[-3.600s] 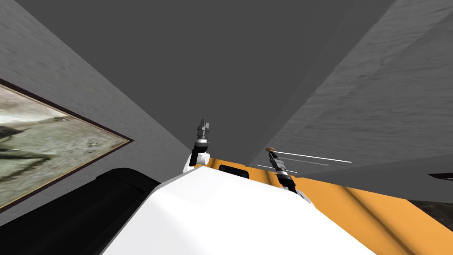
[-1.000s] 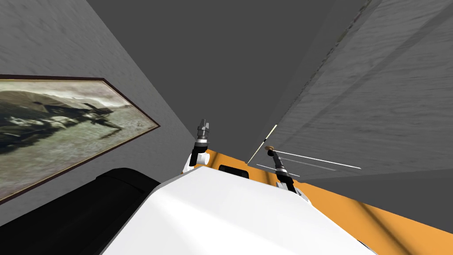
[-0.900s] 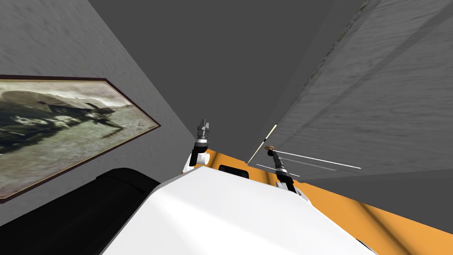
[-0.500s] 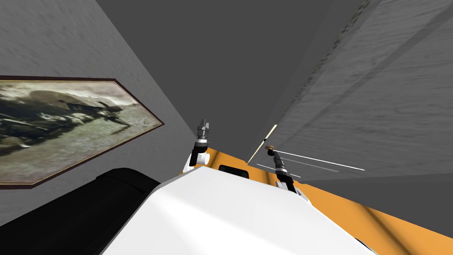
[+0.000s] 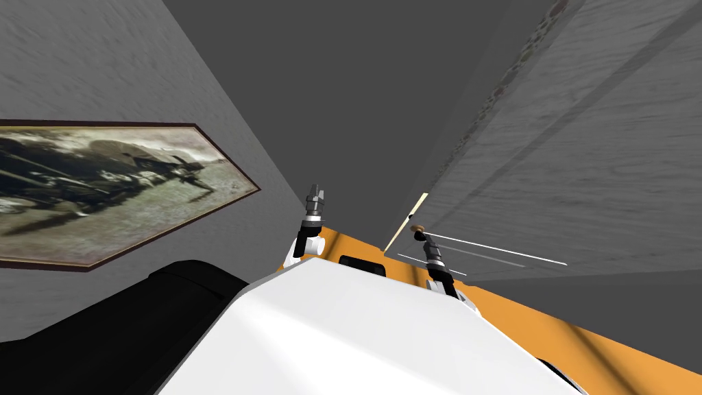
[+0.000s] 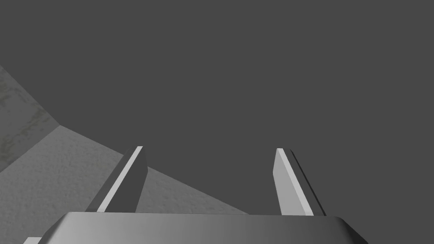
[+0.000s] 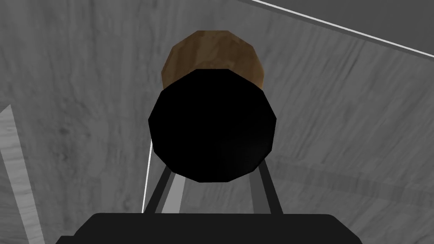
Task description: Pull the door open
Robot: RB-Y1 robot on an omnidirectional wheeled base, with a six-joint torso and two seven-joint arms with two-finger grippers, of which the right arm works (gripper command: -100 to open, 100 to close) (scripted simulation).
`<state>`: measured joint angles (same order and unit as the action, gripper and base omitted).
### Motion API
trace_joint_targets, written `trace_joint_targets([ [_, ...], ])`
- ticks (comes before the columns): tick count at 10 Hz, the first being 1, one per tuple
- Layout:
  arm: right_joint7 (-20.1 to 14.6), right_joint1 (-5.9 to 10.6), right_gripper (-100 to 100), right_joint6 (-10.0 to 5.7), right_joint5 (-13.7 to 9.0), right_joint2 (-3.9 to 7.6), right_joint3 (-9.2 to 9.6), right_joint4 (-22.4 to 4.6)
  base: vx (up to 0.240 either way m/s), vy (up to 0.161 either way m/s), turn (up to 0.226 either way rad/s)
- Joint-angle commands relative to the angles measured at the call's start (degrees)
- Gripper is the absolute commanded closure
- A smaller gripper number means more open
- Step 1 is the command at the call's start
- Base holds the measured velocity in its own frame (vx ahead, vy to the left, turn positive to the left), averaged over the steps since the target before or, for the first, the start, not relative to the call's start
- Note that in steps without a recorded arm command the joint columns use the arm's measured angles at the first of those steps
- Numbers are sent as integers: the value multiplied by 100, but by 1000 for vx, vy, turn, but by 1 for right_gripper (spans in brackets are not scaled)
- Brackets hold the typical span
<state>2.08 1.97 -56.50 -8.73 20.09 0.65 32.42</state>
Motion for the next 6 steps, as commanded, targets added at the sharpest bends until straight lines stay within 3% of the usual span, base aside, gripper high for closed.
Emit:
trace_joint_targets([
  [1,-42,-90,100,90,18,-87,61,205,-18,0,-4],
  [3,-438,-62,100,134,-121,-106,87,208,-53,-25,82],
  [6,-759,-48,100,157,-191,-116,100,210,-47,-28,63],
])
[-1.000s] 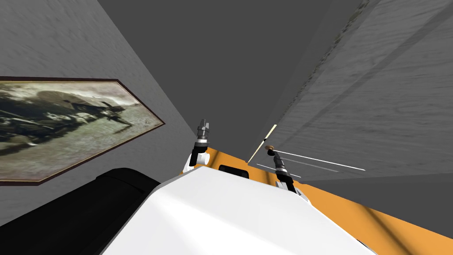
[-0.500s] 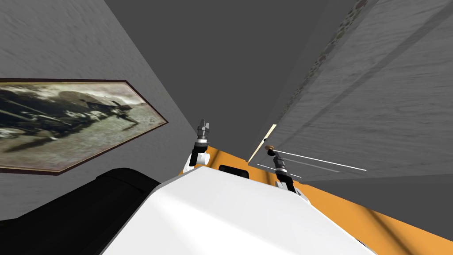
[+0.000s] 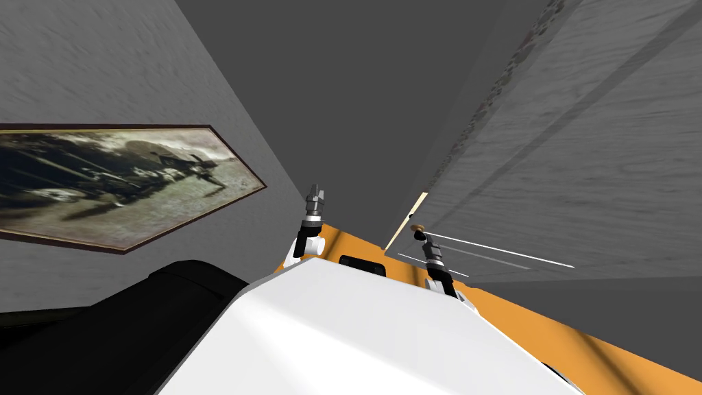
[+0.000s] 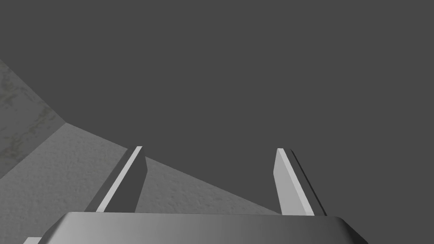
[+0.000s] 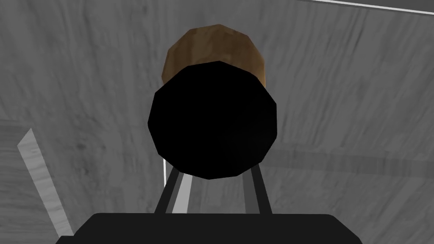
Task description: Pull the door open
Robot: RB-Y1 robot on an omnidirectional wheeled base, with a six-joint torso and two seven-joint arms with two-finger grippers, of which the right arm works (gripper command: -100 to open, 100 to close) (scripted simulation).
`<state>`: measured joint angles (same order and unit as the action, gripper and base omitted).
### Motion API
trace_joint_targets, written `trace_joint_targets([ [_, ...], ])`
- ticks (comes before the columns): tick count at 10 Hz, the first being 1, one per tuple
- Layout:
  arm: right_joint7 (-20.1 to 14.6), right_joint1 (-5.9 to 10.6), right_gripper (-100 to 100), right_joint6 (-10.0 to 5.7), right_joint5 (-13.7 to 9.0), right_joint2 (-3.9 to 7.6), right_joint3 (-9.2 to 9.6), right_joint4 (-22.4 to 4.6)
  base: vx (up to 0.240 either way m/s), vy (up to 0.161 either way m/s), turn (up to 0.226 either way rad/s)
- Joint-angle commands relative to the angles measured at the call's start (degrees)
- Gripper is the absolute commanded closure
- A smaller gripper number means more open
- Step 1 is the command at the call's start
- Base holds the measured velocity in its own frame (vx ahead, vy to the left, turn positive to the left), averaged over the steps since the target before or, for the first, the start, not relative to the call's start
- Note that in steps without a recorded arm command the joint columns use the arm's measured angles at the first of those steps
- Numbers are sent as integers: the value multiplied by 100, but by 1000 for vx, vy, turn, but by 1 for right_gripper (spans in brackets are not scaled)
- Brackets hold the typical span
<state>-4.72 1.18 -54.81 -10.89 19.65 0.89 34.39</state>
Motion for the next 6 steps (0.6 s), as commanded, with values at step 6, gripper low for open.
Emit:
trace_joint_targets([
  [6,-987,86,100,78,-254,-111,128,20,-55,-21,64],
])
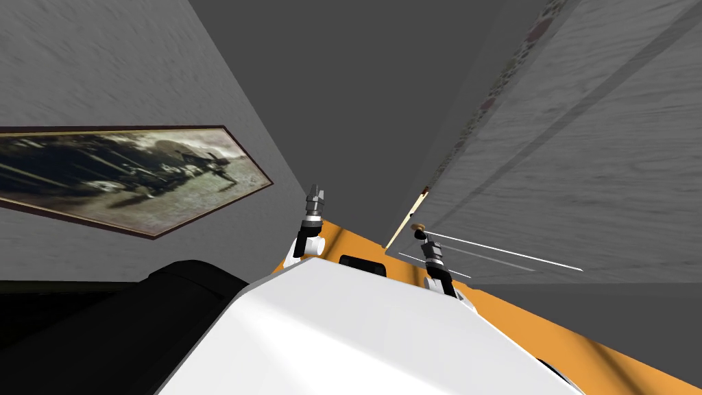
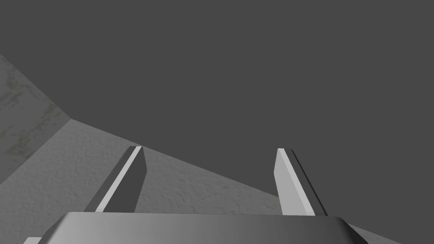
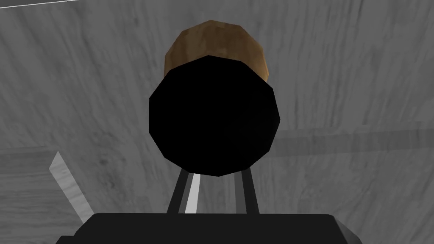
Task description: Pull the door open
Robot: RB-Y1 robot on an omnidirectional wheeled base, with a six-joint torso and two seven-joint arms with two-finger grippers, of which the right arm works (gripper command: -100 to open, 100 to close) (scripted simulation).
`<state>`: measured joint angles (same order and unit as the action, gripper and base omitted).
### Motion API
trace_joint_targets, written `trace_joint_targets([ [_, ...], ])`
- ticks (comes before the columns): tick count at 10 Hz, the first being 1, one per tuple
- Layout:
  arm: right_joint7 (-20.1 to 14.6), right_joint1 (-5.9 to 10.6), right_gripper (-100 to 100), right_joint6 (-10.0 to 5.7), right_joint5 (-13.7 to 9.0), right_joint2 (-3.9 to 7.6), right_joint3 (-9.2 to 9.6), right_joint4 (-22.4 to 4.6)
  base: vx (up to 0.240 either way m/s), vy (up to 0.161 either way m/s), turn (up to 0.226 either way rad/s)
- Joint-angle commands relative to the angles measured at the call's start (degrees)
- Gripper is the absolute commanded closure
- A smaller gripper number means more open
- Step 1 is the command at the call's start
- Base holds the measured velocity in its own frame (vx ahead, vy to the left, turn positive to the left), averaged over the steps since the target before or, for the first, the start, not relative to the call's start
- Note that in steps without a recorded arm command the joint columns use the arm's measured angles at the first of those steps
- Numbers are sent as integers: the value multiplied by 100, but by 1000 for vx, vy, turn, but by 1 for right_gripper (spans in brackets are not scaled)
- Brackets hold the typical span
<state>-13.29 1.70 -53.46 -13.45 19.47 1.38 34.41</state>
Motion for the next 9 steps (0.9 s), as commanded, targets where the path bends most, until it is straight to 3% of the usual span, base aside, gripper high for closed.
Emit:
trace_joint_targets([
  [1,-179,34,100,-57,2,-93,78,18,-39,-21,35],
  [2,-179,34,100,-57,2,-93,78,18,-11,-8,2],
  [5,-658,62,100,-12,-138,-113,105,22,-41,-14,63],
  [8,-658,62,100,-12,-138,-113,105,22,-21,-7,12],
  [9,-897,76,100,10,-207,-122,118,23,-31,-18,76],
])
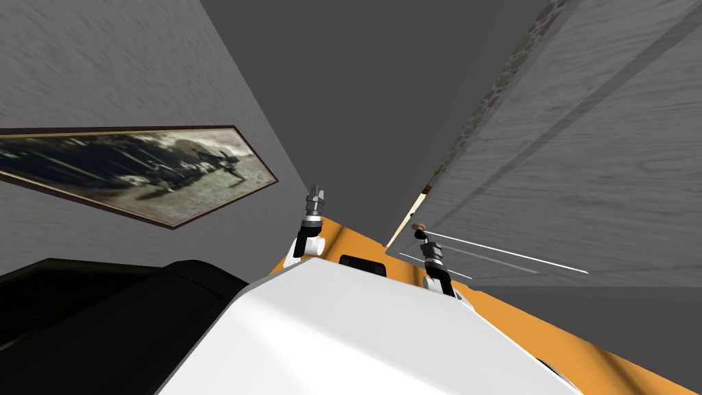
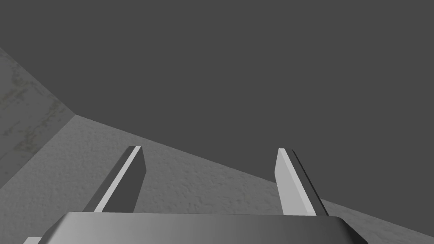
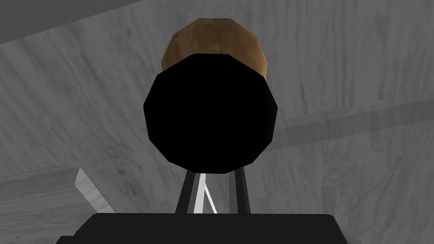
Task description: Pull the door open
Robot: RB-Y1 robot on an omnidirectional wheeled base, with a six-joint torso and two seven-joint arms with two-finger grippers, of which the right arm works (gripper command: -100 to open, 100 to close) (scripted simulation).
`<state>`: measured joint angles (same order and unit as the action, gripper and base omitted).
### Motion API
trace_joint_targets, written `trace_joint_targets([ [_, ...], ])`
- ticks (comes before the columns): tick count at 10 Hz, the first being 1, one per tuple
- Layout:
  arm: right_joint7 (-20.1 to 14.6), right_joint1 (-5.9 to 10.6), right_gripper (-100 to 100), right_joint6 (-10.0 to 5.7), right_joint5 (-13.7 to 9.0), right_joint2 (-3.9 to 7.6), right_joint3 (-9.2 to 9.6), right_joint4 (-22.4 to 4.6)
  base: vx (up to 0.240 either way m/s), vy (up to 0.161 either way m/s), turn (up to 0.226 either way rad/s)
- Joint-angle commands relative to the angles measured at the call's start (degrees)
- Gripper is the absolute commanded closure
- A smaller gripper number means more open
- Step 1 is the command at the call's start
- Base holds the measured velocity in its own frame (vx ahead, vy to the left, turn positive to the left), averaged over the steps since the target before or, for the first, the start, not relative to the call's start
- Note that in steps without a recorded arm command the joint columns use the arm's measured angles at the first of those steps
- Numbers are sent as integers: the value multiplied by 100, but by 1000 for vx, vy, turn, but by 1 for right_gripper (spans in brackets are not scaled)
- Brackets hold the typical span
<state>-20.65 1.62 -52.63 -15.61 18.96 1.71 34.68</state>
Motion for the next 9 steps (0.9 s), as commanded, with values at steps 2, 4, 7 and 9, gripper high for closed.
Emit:
trace_joint_targets([
  [2,-398,97,100,-51,-58,-82,97,-2,-44,-22,71],
  [4,-633,146,-100,-38,-199,-55,66,-222,-75,-43,72],
  [7,-1017,176,-100,5,-359,-112,111,-186,-76,-14,15],
  [9,-1360,204,-100,43,-505,-163,151,-153,-109,10,86],
])
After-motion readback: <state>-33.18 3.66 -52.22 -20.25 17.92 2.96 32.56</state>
